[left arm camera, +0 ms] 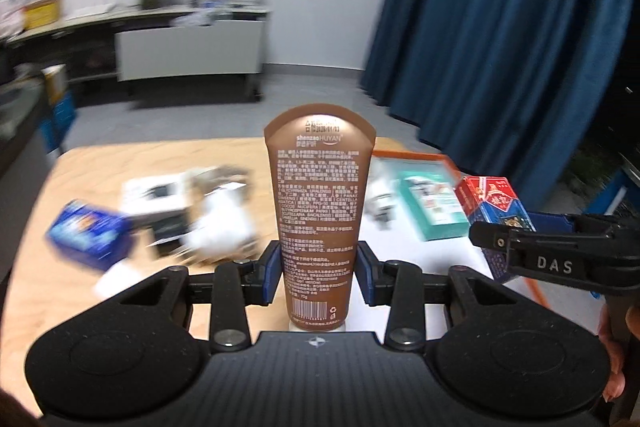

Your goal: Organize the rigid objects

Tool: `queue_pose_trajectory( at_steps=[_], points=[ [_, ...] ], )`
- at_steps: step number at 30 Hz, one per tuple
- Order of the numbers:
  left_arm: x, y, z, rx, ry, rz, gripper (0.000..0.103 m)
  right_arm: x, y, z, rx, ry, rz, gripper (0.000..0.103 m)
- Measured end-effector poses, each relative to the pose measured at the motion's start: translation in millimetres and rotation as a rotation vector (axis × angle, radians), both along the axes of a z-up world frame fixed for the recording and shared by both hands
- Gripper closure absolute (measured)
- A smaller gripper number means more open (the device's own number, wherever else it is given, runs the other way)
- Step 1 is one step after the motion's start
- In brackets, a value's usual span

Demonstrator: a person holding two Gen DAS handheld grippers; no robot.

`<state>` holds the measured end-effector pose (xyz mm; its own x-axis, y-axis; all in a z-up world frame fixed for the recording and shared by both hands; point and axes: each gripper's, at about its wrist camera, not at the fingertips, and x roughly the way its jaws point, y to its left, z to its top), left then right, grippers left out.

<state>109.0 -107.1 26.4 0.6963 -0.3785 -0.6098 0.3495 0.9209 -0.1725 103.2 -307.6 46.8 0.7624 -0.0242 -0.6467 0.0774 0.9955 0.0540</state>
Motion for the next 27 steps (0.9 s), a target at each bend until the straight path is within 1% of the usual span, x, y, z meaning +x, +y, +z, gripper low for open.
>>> queue_pose_trajectory(
  at_steps=[3,7,12,17,20,27],
  points=[
    [5,-23,-3,-0.008,-0.005,-0.030,0.064,-8,-25,-1,-0.010,-0.016,-0.057,0.032],
    [7,-43,-13,-0.023,0.034,-0.038,0.064,-11,-41,-13,0.000,-0.007,-0.070,0.032],
    [5,-55,-20,0.015,0.057,-0.028,0.064,-11,-40,-25,0.024,0.001,-0.040,0.032],
    [9,-56,-17,0.026,0.064,-0.001,0.064,-7,-37,-29,0.036,0.000,-0.023,0.031],
    [18,-63,-14,0.033,0.072,0.017,0.064,-6,-35,-30,0.038,0.001,-0.015,0.031],
    [17,-63,-12,0.033,0.079,0.035,0.064,-3,-31,-30,0.026,0.003,-0.004,0.031]
  ],
)
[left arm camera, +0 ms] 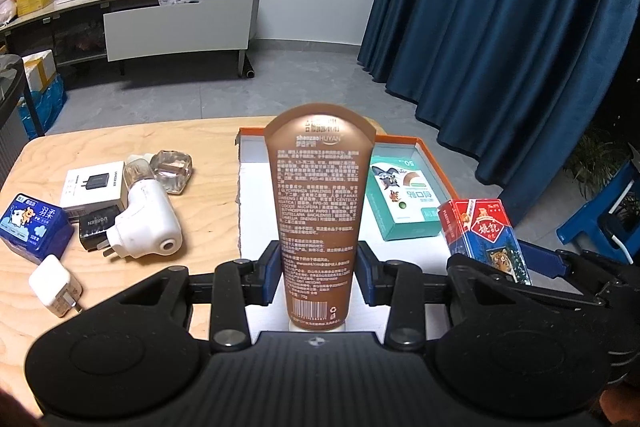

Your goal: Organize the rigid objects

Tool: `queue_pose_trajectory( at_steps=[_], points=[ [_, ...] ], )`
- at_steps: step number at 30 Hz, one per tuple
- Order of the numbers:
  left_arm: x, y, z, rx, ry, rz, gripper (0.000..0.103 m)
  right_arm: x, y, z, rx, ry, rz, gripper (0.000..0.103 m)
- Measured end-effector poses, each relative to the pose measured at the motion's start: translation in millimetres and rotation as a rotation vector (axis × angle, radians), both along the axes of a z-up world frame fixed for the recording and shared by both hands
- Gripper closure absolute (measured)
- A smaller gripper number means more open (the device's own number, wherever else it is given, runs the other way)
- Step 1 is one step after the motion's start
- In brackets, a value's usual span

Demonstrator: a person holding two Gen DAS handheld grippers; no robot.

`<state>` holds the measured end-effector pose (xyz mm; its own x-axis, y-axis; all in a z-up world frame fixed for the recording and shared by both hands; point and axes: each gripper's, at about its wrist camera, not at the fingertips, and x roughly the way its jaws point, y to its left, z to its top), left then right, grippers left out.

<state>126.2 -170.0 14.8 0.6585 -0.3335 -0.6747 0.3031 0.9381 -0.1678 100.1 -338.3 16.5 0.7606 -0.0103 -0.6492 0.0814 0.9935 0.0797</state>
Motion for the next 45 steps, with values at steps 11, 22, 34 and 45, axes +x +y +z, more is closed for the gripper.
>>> queue_pose_trajectory(
  at_steps=[11,22,34,45],
  points=[
    [-0.7,0.7,1.1,-0.002,-0.001,0.008,0.064,0.0,2.9,0.1,-0.015,-0.001,-0.009,0.031],
    [-2.1,-0.1,2.0,0.004,0.001,0.021,0.064,-0.1,4.3,1.2,-0.016,0.001,-0.006,0.031],
    [-4.0,1.2,4.5,0.006,-0.007,0.032,0.064,-0.5,5.3,3.6,-0.014,-0.001,0.000,0.031],
    [-4.6,2.3,4.6,0.003,-0.005,0.037,0.064,-0.9,6.0,3.9,-0.014,-0.002,0.001,0.031]
  ],
)
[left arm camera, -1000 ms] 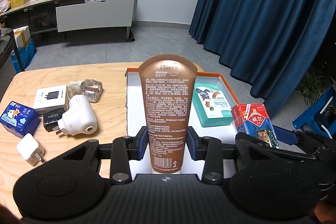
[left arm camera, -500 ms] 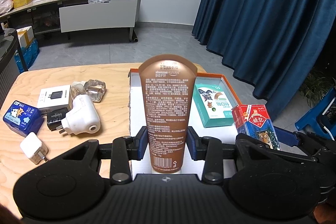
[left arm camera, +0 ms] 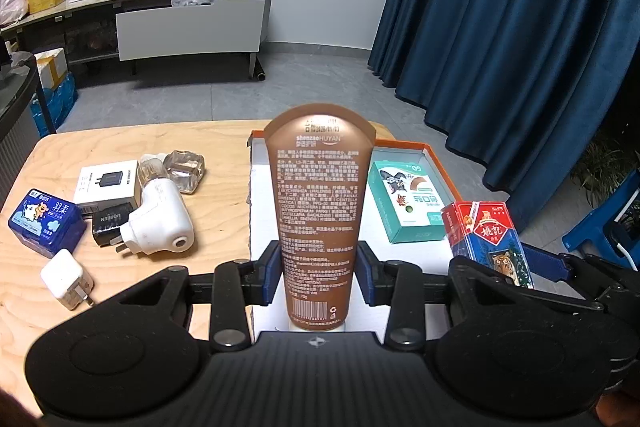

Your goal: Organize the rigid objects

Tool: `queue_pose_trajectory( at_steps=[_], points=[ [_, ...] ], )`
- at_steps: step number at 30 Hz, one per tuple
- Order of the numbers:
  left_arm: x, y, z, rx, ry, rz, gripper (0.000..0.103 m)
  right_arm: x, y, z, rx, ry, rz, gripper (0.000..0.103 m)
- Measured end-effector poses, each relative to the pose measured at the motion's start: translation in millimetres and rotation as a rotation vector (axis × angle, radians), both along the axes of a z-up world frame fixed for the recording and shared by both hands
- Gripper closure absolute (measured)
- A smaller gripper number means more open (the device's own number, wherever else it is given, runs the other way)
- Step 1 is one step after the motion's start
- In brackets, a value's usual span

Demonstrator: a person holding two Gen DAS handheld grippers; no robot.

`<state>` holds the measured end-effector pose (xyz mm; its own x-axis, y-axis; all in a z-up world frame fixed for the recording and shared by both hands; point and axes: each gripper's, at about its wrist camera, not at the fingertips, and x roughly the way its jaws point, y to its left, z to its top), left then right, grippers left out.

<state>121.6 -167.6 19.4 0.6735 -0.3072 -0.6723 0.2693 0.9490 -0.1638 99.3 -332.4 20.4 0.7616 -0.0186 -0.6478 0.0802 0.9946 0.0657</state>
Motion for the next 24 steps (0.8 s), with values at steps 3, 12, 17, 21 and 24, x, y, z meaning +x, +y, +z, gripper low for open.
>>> queue_pose_trajectory(
  at_steps=[3,12,17,21,24],
  points=[
    [-0.1,0.3,0.0,-0.001,-0.001,-0.001,0.064,-0.6,0.3,0.2,0.000,0.000,0.001,0.031],
    [-0.5,0.2,0.1,-0.001,-0.002,0.000,0.064,-1.2,1.4,0.6,-0.001,-0.001,0.000,0.031],
    [-0.6,-0.4,0.6,-0.002,-0.003,0.000,0.064,-1.2,1.0,0.6,0.000,-0.002,-0.001,0.031],
    [-0.8,0.2,0.7,-0.003,-0.002,0.000,0.064,-1.5,0.7,0.9,0.001,-0.003,0.001,0.031],
    [-0.7,0.3,0.6,-0.003,-0.002,0.000,0.064,-1.6,0.7,1.0,0.003,-0.002,0.000,0.031]
  ],
)
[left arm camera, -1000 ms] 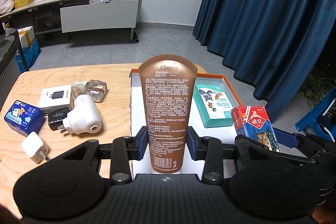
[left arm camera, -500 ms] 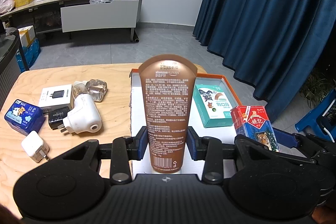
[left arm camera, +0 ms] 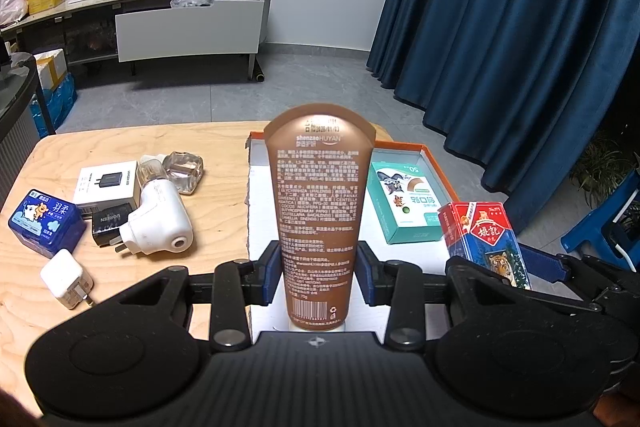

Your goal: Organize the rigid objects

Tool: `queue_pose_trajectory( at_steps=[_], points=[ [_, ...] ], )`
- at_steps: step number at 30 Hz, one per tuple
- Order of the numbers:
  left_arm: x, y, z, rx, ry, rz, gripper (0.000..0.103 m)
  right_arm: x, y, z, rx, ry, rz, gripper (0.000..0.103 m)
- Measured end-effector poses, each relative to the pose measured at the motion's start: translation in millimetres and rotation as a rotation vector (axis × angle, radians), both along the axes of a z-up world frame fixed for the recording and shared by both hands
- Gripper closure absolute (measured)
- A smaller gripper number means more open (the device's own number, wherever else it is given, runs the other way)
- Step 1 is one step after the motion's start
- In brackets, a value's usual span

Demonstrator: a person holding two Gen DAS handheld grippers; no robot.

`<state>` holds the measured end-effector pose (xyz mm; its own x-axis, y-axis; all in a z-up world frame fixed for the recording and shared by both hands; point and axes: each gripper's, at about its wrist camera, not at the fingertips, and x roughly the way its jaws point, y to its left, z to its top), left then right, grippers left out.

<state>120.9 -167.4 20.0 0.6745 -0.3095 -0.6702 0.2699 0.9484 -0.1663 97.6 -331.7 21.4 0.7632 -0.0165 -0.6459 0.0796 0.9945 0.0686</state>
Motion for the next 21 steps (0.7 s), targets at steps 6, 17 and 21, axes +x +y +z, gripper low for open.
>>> queue_pose_trajectory(
  at_steps=[6,17,21],
  points=[
    [0.6,0.1,0.1,-0.003,0.000,-0.001,0.064,-0.2,0.4,0.1,-0.003,-0.001,0.001,0.031],
    [0.0,1.5,0.3,-0.005,-0.003,0.000,0.064,-0.4,0.8,0.5,-0.003,-0.001,0.002,0.031],
    [-0.1,1.3,0.5,-0.005,-0.003,0.000,0.064,-0.5,1.0,0.5,-0.002,-0.001,0.001,0.031]
  ],
)
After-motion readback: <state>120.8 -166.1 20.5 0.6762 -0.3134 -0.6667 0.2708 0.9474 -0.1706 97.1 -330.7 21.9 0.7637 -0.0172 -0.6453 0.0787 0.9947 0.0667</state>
